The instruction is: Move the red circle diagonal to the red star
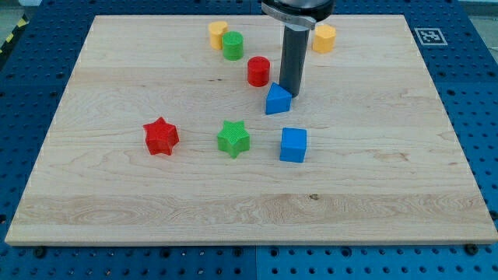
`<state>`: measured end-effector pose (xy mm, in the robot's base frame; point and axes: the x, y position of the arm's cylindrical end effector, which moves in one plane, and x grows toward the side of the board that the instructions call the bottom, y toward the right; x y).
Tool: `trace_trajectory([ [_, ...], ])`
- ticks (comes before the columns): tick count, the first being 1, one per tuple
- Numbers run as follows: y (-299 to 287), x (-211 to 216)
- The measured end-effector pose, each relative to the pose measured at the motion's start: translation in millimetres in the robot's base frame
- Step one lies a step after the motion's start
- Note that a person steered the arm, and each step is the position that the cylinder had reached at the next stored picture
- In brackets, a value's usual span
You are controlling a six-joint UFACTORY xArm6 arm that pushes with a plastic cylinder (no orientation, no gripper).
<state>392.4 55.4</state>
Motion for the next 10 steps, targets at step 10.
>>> trace_trajectory([
  [10, -73, -42],
])
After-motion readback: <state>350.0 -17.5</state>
